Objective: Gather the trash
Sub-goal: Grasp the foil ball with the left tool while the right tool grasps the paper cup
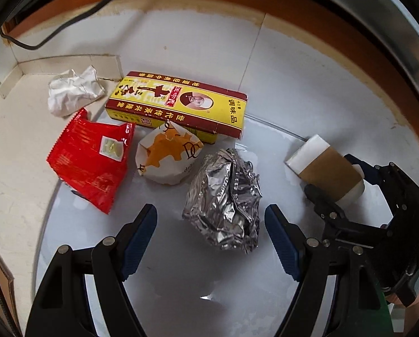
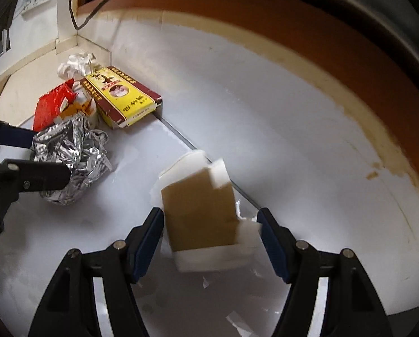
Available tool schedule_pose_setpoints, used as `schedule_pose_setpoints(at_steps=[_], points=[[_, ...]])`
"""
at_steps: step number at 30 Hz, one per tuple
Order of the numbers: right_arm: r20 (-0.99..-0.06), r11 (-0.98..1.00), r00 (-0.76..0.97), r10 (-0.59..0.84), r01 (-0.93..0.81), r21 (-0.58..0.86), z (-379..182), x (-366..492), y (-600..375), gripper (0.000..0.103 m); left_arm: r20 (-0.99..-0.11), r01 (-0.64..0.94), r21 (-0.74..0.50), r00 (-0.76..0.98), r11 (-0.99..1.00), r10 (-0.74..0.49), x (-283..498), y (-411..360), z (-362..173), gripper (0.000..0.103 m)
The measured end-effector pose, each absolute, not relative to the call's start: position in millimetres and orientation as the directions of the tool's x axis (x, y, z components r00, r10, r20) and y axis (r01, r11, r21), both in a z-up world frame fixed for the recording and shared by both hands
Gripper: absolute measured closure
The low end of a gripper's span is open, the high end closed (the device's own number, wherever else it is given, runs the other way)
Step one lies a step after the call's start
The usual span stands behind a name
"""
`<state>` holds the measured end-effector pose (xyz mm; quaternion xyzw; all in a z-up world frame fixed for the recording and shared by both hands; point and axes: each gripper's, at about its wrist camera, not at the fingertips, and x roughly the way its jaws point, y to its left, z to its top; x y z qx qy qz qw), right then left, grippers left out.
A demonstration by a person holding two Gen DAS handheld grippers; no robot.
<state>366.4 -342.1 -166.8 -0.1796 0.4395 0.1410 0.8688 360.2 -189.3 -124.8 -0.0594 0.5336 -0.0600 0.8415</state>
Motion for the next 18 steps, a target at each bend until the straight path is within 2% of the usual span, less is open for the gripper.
schedule_pose_setpoints(at_steps=[1,3,5,18], points=[[-0.82,0.899,0.565,0.089,-0.4,-0.178,-167.2,368.6,-342.7,0.034,-0.892,0.035,-0.166,0.421,0.985,-0.166,361.1,-190.0,-126.6,0.026],[-0.833,0.909,0.542,0.111,-0.395,-0.136,-166.1,372.1,-346.3,0.035,-0.892,0.032,-0.174,0.419,0.984,-0.171,361.3,-190.9,-128.6,0.033],[-0.839,0.914,0.53,0.122,-0.389,-0.112,-165.9,373.9,-348.5,0.036,-0.89,0.035,-0.199,0.413,0.979,-0.196,361.8,-192.1,-129.6,0.048],[-0.829,0.929,0.526,0.188,-0.369,-0.024,-155.3,330.7,-340.5,0.038,-0.856,0.04,-0.232,0.467,0.972,-0.223,330.4,-178.3,-119.3,0.049]])
